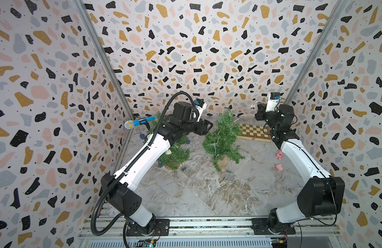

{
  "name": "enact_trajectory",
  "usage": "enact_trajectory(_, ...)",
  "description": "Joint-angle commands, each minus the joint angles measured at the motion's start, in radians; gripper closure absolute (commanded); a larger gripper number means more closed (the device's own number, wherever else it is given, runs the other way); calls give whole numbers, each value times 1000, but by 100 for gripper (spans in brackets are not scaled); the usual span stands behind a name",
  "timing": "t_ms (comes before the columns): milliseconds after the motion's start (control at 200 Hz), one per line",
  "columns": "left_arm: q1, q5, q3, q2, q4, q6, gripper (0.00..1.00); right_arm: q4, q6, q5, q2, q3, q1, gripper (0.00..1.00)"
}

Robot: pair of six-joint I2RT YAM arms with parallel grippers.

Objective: Wrap string light around the christmas tree
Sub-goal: Wrap the light string around the Christmas tree.

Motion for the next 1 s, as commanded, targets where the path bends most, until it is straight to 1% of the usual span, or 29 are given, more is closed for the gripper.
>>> enact_trajectory(0, -3, 6, 83, -17, -41, 3, 40, -10, 18, 23, -74, -44, 24, 100)
enact_trajectory(80, -3, 2, 134, -9, -81, -12, 40, -7, 20, 66, -100, -72, 41, 100)
enact_trajectory(180, -6, 30, 165, -13, -94, -86, 40, 5, 32, 119, -138, -134, 53, 100)
enact_trajectory(220, -20, 32, 179, -11, -101, -90, 37, 11, 43, 131, -153, -158, 52, 100)
enact_trajectory(270, -65, -22, 190, -9, -110, -69, 32, 12, 47, 145, -169, -185, 51, 100)
enact_trajectory(310, -122, -69, 201, 0, -114, -34, 29, 0, 46, 147, -180, -190, 50, 100)
enact_trajectory(385, -222, -150, 233, 36, -133, 15, 26, -37, 54, 157, -213, -198, 52, 100)
enact_trajectory(466, -268, -207, 260, 71, -127, 24, 26, -47, 70, 169, -272, -239, 54, 100)
enact_trajectory(586, -275, -319, 292, 113, -101, -36, 30, -119, 63, 175, -356, -260, 54, 100)
enact_trajectory(726, -275, -347, 302, 164, -60, -66, 34, -277, 26, 228, -462, -264, 58, 100)
enact_trajectory(791, -276, -370, 297, 175, -42, -82, 37, -351, 6, 263, -511, -271, 57, 100)
enact_trajectory(856, -275, -362, 273, 173, -3, -107, 44, -388, -11, 299, -563, -290, 57, 100)
enact_trajectory(926, -276, -308, 227, 159, 52, -135, 48, -406, -27, 328, -613, -310, 54, 100)
enact_trajectory(996, -274, -289, 160, 132, 119, -156, 58, -440, -40, 349, -656, -317, 49, 100)
